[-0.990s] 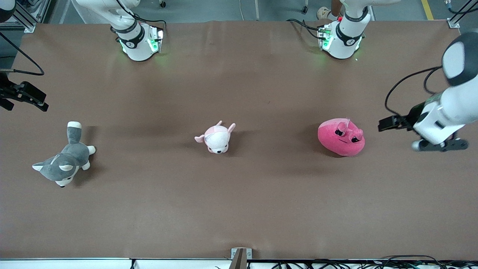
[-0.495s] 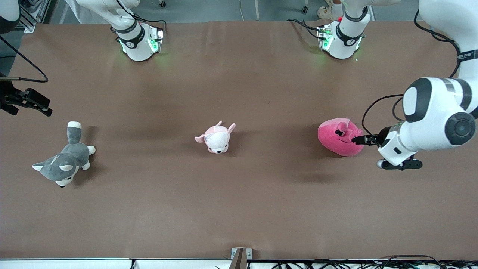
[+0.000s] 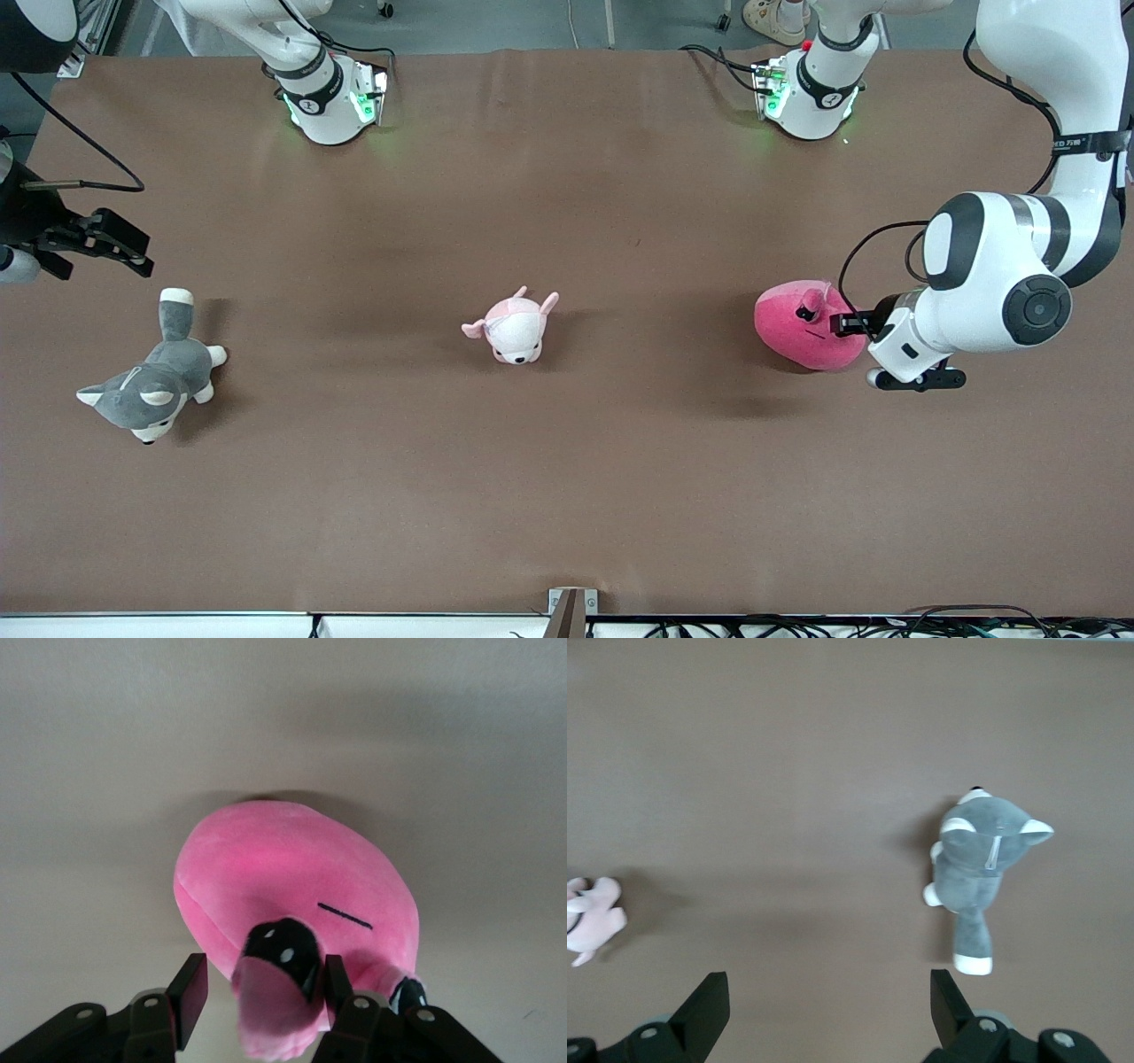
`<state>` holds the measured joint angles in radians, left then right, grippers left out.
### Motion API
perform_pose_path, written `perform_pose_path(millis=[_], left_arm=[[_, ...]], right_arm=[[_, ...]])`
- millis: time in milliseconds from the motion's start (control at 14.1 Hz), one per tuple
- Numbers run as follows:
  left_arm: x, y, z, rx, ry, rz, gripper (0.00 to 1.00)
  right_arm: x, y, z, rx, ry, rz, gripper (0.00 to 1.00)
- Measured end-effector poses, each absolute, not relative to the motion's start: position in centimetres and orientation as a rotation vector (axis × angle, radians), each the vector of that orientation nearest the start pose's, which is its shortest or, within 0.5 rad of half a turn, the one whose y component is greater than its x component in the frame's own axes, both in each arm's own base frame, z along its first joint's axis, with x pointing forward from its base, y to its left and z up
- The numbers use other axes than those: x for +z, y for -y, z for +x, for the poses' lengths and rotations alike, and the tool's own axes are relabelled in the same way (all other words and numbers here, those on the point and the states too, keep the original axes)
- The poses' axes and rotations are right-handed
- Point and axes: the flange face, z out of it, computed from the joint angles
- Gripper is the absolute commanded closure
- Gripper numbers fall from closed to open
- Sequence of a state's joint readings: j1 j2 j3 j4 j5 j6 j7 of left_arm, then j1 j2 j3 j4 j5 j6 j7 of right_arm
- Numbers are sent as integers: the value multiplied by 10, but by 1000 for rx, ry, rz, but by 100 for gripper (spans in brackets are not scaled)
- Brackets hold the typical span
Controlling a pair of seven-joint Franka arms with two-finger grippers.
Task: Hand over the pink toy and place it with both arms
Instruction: 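Lift the pink plush with the left gripper while the right gripper approaches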
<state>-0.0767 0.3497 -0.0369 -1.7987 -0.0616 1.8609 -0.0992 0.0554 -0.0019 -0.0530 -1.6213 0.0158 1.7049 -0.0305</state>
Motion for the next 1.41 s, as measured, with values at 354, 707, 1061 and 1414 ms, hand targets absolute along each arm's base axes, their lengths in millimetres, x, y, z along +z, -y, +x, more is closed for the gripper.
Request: perform_pose_path(millis=[354,707,1061,1414], left_arm=[[335,72,599,462,19,-3145,100],[355,81,606,391,83,-3154,100],[430,157,607,322,286,-3214,100],[542,267,582,252,550,-3303,100]], right_arm=[[604,-12,570,-99,52,-3065,0],[592,-33,570,-16,105,-3058,0],[568,-32,573,105,149,-3053,0],[568,-34,574,105,179,-3028,13]])
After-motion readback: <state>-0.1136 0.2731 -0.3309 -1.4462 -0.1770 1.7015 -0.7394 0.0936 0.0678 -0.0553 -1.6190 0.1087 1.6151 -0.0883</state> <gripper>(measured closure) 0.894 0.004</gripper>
